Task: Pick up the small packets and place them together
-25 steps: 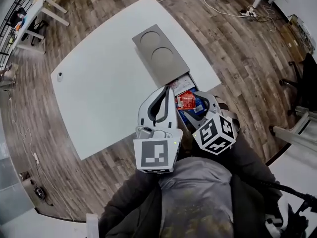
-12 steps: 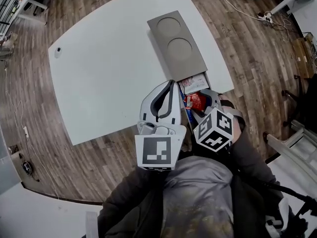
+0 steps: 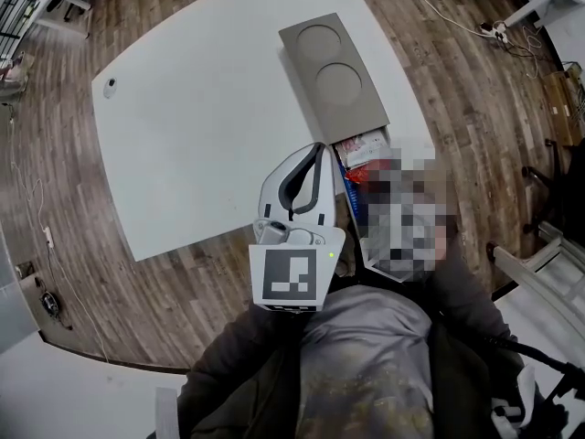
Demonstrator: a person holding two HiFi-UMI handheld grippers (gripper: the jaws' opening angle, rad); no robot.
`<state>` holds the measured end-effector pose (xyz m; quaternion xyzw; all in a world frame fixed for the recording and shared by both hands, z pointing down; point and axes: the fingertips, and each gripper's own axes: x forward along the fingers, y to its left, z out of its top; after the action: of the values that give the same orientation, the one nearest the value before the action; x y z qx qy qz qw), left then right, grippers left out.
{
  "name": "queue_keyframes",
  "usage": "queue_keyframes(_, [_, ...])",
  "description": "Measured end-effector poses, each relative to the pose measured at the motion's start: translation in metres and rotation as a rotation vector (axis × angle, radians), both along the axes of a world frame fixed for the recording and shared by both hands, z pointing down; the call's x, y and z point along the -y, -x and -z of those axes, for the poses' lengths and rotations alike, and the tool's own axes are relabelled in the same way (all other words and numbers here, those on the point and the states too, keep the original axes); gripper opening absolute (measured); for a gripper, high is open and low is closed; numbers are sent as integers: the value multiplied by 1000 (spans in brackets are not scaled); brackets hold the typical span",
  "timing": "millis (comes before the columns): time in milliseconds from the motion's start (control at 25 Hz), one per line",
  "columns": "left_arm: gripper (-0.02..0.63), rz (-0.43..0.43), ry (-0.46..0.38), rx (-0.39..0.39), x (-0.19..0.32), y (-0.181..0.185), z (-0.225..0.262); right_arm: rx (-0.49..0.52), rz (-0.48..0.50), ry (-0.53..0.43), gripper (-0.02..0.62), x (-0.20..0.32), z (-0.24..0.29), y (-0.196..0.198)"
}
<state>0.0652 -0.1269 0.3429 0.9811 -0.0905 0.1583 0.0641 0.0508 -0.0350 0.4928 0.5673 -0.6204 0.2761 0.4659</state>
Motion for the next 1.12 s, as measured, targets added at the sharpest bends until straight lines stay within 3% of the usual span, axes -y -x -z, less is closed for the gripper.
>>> queue_keyframes(480, [2, -84, -82, -61, -27, 2, 40, -12, -155, -262, 22, 8, 73, -13])
queue_keyframes(840, [2, -10, -138, -83, -14, -1, 58, -41, -102, -393, 21, 47, 112, -42])
queue_keyframes(1120, [1, 91, -125, -51, 14, -12, 43, 46, -93, -405, 22, 80, 103, -75])
